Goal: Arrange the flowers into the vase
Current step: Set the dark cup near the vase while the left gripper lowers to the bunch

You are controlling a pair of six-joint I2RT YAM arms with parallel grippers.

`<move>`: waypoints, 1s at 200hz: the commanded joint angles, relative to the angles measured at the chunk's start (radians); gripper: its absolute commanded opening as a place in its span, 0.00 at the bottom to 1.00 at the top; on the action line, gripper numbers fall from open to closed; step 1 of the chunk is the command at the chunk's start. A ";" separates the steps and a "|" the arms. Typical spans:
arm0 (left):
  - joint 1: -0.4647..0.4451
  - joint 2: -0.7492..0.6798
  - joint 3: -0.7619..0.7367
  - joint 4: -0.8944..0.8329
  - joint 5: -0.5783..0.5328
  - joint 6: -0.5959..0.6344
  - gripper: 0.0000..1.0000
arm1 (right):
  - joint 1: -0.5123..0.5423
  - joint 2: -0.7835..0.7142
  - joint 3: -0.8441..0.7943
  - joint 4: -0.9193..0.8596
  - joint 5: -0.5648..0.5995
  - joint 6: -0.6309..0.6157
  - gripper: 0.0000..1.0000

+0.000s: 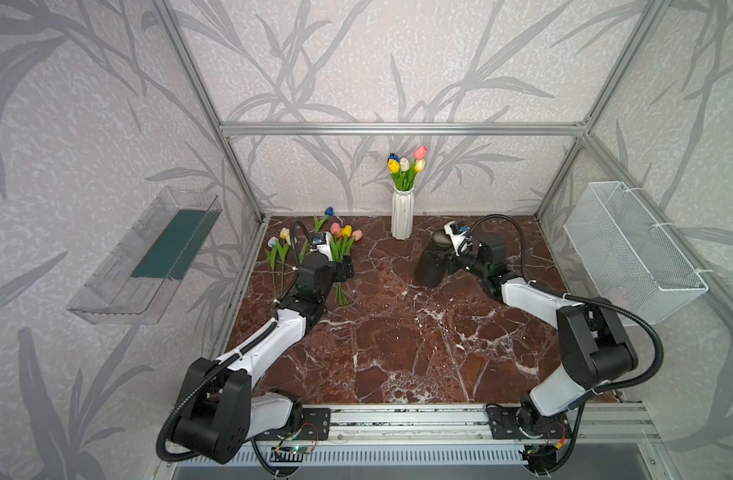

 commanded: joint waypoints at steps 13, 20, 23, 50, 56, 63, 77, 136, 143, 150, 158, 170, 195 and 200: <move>0.060 0.036 0.061 -0.145 0.000 -0.091 0.83 | 0.100 0.003 0.078 0.221 -0.076 -0.106 0.31; 0.065 0.037 0.059 -0.152 0.002 -0.092 0.83 | 0.116 0.018 0.092 0.203 -0.075 -0.125 0.31; 0.067 0.038 0.060 -0.153 0.004 -0.092 0.83 | 0.122 0.024 0.095 0.201 -0.074 -0.131 0.31; 0.083 0.044 0.065 -0.185 0.005 -0.086 0.82 | 0.156 0.059 0.127 0.149 -0.084 -0.153 0.31; 0.087 0.047 0.066 -0.188 0.011 -0.086 0.81 | 0.162 0.062 0.126 0.147 -0.086 -0.163 0.31; 0.092 0.053 0.071 -0.194 0.018 -0.086 0.80 | 0.165 0.064 0.125 0.147 -0.091 -0.164 0.31; 0.098 0.068 0.087 -0.219 0.022 -0.091 0.77 | 0.165 0.084 0.131 0.133 -0.105 -0.158 0.32; 0.104 0.140 0.170 -0.326 0.017 -0.054 0.75 | 0.185 0.109 0.119 0.074 -0.106 -0.204 0.38; 0.106 0.148 0.181 -0.340 0.014 -0.050 0.76 | 0.184 0.109 0.114 0.075 -0.104 -0.206 0.40; 0.107 0.154 0.189 -0.348 0.012 -0.046 0.76 | 0.184 0.110 0.108 0.081 -0.100 -0.208 0.46; 0.108 0.159 0.198 -0.355 0.011 -0.041 0.77 | 0.185 0.110 0.102 0.086 -0.092 -0.209 0.60; 0.111 0.164 0.213 -0.370 0.005 -0.036 0.81 | 0.186 0.102 0.088 0.108 -0.076 -0.206 0.79; 0.123 0.192 0.277 -0.430 0.017 -0.018 0.85 | 0.186 0.076 0.087 0.107 -0.059 -0.192 0.97; 0.126 0.202 0.293 -0.447 0.017 -0.016 0.85 | 0.186 0.075 0.086 0.109 -0.056 -0.191 0.98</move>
